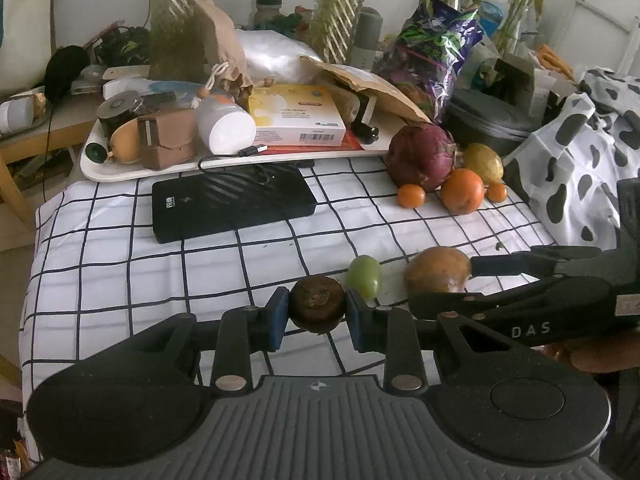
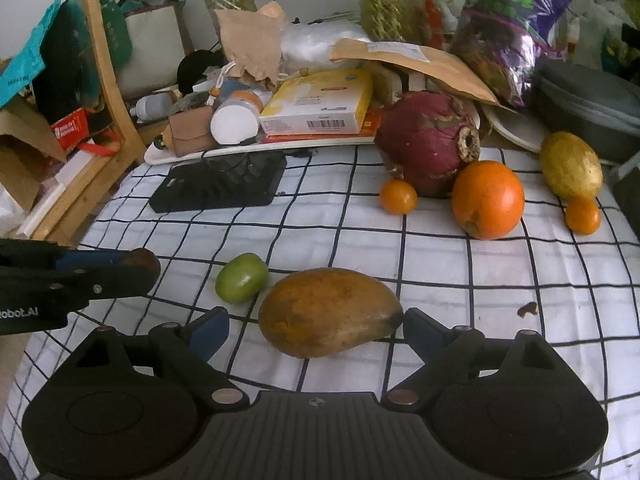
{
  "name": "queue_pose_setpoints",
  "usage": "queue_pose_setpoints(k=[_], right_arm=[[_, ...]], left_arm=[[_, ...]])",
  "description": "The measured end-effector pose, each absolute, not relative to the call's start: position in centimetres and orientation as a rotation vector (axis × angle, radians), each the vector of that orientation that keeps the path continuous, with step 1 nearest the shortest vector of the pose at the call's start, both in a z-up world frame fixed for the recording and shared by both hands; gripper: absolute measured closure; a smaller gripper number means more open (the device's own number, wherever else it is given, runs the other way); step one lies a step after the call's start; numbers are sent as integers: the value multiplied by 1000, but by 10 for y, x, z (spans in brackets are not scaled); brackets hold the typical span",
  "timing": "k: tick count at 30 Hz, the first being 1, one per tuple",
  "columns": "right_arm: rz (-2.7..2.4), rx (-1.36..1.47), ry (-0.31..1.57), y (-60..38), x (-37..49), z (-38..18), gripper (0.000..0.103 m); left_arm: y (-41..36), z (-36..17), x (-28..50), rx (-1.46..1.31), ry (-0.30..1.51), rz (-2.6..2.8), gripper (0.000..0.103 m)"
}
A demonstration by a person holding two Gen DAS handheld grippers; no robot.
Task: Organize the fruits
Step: 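Grasp the large brown mango with the right gripper while the left holds the passion fruit, then carry the passion fruit and mango in both grippers over the floral plate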
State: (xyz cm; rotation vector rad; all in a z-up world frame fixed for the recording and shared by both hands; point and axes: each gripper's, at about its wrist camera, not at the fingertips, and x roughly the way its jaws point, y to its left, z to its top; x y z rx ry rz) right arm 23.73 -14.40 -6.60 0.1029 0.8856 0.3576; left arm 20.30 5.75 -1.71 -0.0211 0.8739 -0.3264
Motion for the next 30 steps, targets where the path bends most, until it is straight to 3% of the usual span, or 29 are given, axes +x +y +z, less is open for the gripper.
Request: queue_pose_setpoints(k=[15, 18, 30], right_arm=[[308, -20, 870, -133, 239, -72, 12], [303, -32, 876, -131, 242, -75, 23], [388, -32, 760, -140, 222, -45, 25]], left_arm=[[58, -18, 202, -19, 882, -331, 73], [57, -18, 203, -16, 884, -334, 73], [49, -12, 196, 2, 869, -351, 74]])
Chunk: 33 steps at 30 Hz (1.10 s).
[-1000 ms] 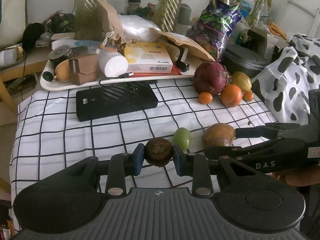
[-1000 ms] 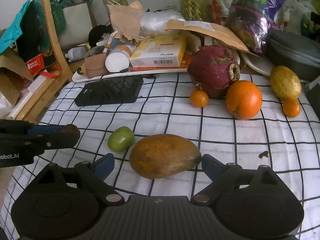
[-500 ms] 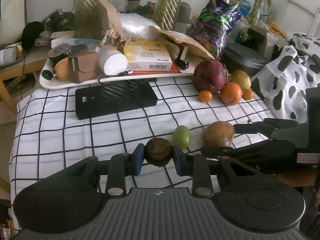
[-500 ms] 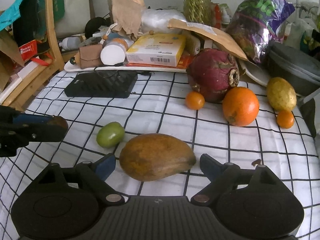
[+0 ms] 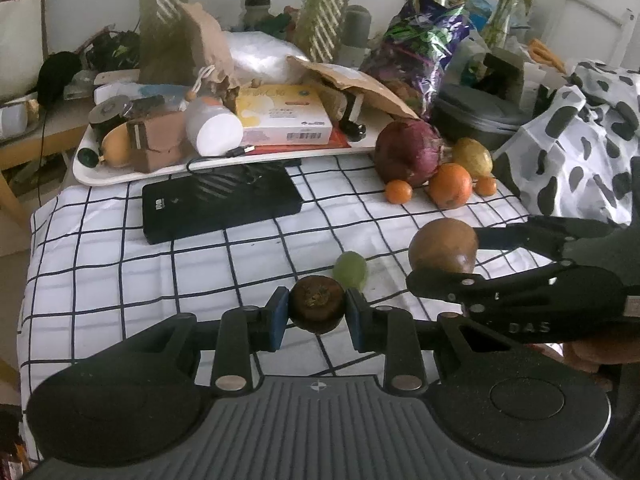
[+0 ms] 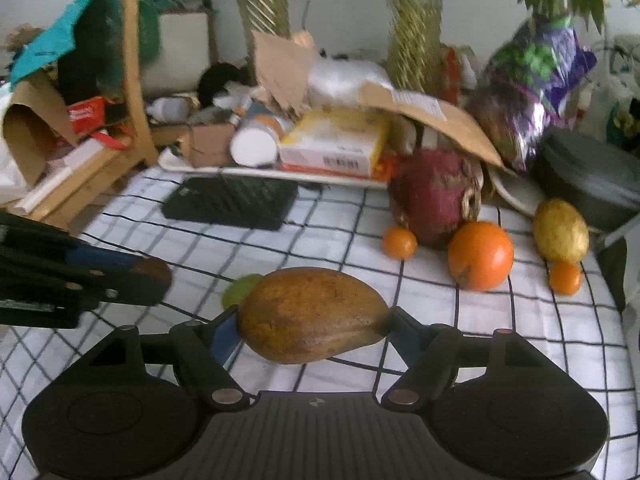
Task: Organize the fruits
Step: 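Carry the passion fruit and mango in both grippers over the floral plate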
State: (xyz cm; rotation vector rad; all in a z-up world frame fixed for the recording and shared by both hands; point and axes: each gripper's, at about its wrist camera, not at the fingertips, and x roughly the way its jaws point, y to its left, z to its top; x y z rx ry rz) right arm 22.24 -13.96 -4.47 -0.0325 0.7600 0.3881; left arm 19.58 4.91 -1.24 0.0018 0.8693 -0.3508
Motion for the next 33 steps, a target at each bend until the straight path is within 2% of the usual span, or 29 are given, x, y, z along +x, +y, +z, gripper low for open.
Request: queue_pose_setpoints(k=[12, 33], right_arm=[[459, -86, 705, -147, 166, -19, 25], [439, -120, 798, -176, 69, -22, 24]], left_arm=[[31, -2, 157, 24, 836, -392, 74], [-4, -17, 72, 124, 895, -451, 74]])
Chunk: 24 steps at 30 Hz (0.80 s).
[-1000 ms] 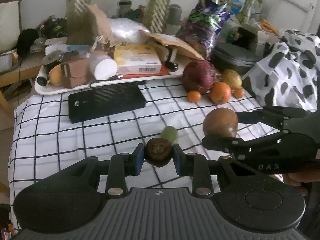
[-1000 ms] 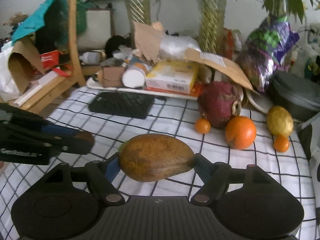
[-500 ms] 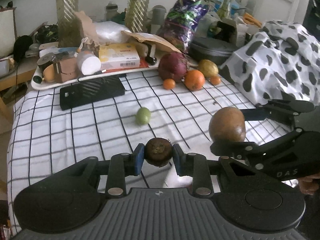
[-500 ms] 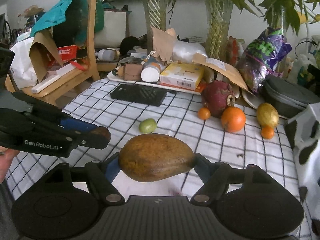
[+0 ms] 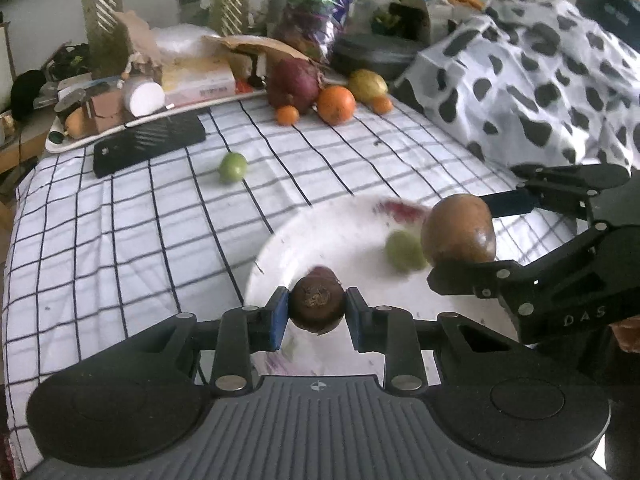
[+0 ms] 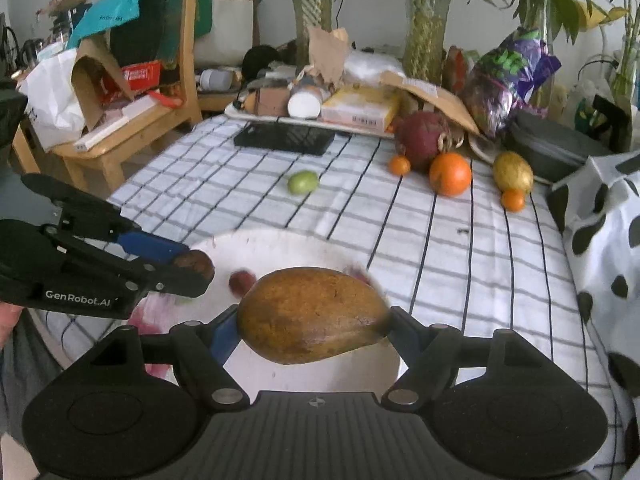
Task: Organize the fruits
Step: 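Carry the passion fruit and mango in both grippers over the floral plate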
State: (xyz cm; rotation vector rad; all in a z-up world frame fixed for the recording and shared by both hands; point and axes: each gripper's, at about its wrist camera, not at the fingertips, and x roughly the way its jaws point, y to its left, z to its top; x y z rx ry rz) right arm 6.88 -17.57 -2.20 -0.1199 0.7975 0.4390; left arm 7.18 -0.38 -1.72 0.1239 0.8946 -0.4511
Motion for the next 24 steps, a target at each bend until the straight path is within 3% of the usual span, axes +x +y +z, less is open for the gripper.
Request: queue_pose_setpoints(k=[18, 24], right_arm=[[481, -246, 931, -158, 63, -53, 24], [492, -287, 929, -152, 63, -56, 24]], left_arm=[[-15, -37, 74, 209, 958, -418, 73], [-15, -37, 77, 194, 968, -433, 66]])
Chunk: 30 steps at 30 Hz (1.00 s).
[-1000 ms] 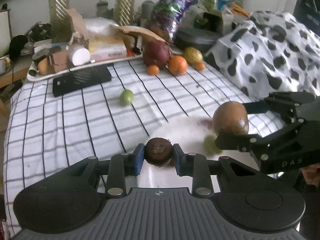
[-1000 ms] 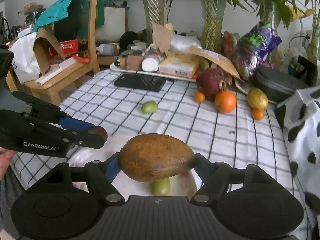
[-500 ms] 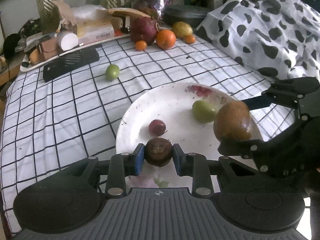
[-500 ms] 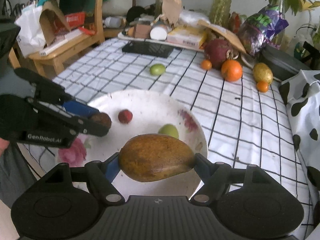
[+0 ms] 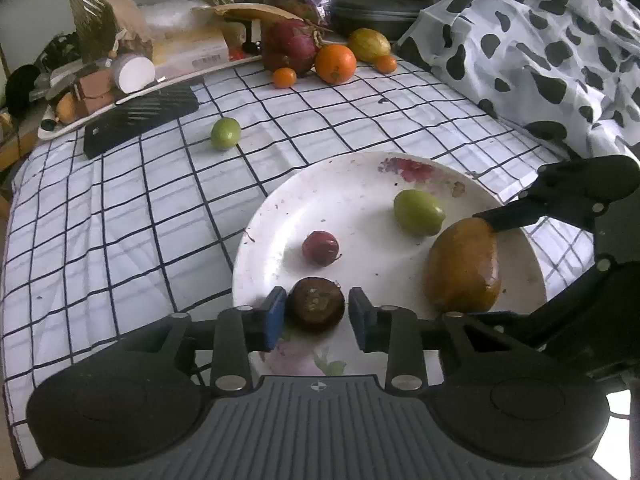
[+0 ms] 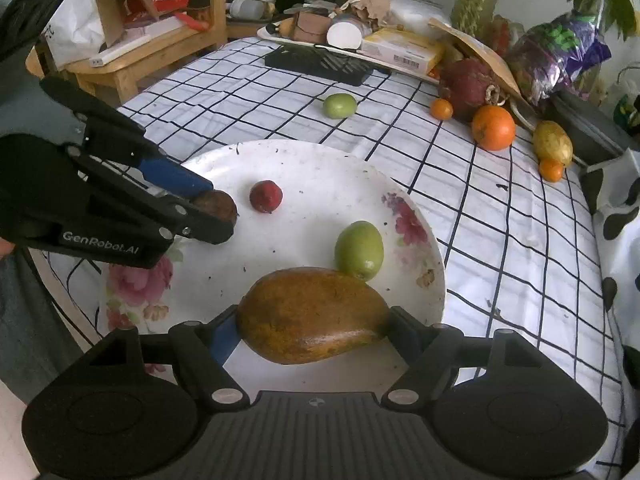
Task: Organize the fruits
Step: 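Carry the passion fruit and mango in both grippers over the floral plate, then lower both fruits onto the plate and open both grippers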
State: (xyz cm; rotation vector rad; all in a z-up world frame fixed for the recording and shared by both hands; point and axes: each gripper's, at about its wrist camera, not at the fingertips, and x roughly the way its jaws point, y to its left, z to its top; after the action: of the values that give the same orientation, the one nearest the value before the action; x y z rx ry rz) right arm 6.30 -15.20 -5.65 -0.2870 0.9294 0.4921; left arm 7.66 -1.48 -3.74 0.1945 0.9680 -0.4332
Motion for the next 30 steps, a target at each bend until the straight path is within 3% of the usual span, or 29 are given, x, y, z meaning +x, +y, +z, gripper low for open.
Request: queue_pose_setpoints(k=[4, 5, 8, 10, 30], right_arm=[[494, -286, 932, -152, 63, -56, 23], [495, -292, 933, -152, 63, -56, 23], [492, -314, 911, -151, 60, -54, 6], [496, -322, 878, -152, 56, -49, 3], [354, -229, 788, -178, 38, -25, 0]], left_arm=[[-18, -37, 75, 215, 968, -425, 63], [-18, -36, 74, 224, 963, -419, 58], [-19, -31, 70, 232, 934, -417, 47], [-17, -27, 67, 227, 919, -417, 43], [-3, -2, 47, 167, 835, -238, 40]])
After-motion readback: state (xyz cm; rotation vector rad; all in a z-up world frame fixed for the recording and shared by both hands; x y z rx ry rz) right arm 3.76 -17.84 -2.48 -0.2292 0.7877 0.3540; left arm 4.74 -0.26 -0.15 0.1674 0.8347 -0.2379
